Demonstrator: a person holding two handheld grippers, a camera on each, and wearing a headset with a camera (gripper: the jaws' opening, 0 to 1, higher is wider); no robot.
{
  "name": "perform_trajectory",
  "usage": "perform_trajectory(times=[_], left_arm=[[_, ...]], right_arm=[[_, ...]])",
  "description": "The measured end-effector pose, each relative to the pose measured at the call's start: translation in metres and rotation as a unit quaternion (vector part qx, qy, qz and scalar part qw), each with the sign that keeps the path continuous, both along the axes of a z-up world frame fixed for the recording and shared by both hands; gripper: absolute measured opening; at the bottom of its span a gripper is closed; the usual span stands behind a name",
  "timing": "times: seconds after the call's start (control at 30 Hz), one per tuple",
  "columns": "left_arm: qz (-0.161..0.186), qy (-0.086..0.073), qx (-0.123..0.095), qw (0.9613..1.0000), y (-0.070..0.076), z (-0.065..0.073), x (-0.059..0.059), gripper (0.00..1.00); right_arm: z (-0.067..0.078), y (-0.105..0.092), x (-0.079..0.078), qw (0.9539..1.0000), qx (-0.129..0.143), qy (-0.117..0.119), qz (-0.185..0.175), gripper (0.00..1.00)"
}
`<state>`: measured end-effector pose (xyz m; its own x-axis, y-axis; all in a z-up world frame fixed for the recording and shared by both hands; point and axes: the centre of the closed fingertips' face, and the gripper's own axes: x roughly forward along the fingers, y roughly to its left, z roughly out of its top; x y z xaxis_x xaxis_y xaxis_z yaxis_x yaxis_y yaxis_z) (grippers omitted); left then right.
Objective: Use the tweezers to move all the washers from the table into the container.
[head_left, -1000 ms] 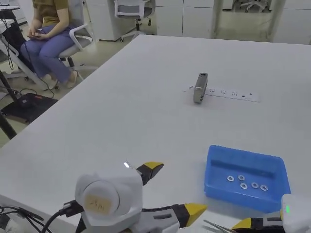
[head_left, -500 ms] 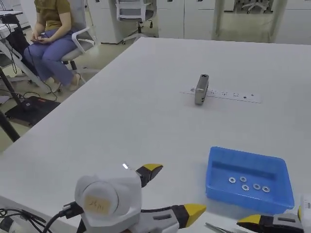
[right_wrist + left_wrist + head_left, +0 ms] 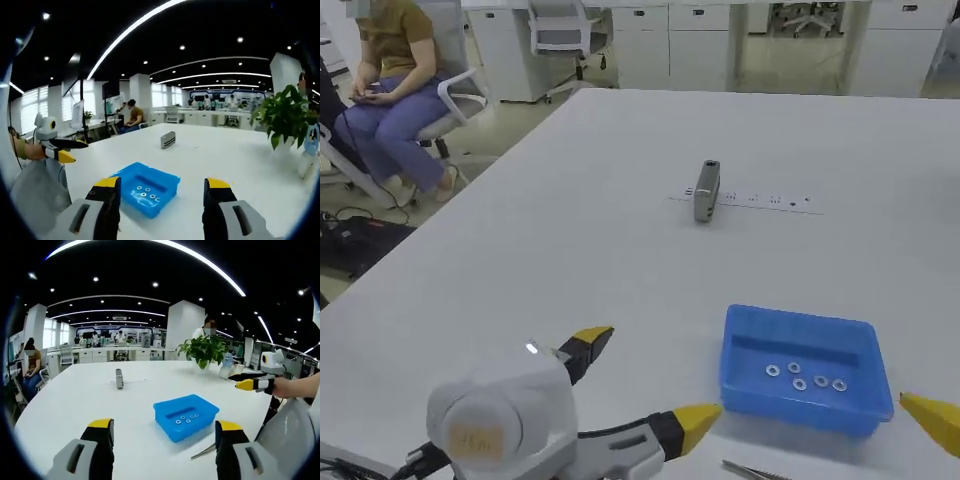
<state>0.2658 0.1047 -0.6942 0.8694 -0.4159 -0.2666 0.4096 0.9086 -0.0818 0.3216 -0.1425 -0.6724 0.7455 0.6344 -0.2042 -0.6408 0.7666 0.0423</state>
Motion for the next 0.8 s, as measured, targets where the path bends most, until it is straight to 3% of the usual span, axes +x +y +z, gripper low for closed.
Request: perform_trajectory(times=[0.13,0.2,0.3,0.4,0.5,0.63,0.8], left_arm=[[0.01,-0.008,-0.004,0.9999,0.003,0.003,0.002,0.95],[0.018,-0.011,-0.005,0.9998,0.006,0.003,0.003,0.99],[0.019,-0.013,-0.006,0.9997,0.006,0.004,0.002,0.99],[0.016,-0.017,-0.007,0.9997,0.004,0.006,0.002,0.99],[0.013,-0.018,-0.003,0.9998,0.003,0.006,0.002,0.99],[0.013,-0.017,-0.004,0.9998,0.002,0.006,0.002,0.99],[0.013,-0.014,-0.007,0.9998,0.002,0.005,0.002,0.99]], right_arm=[[0.016,-0.033,0.0,0.9981,-0.01,-0.023,-0.056,0.75],[0.021,-0.046,-0.002,0.9966,0.001,-0.026,-0.078,0.8],[0.025,-0.062,-0.006,0.9938,0.01,-0.029,-0.107,0.92],[0.027,-0.076,-0.009,0.9909,0.0,-0.033,-0.131,0.99],[0.026,-0.083,-0.012,0.9892,-0.007,-0.03,-0.143,0.99],[0.024,-0.087,-0.014,0.9883,0.01,-0.021,-0.15,0.99],[0.015,-0.089,-0.014,0.9874,0.002,-0.008,-0.158,0.99]])
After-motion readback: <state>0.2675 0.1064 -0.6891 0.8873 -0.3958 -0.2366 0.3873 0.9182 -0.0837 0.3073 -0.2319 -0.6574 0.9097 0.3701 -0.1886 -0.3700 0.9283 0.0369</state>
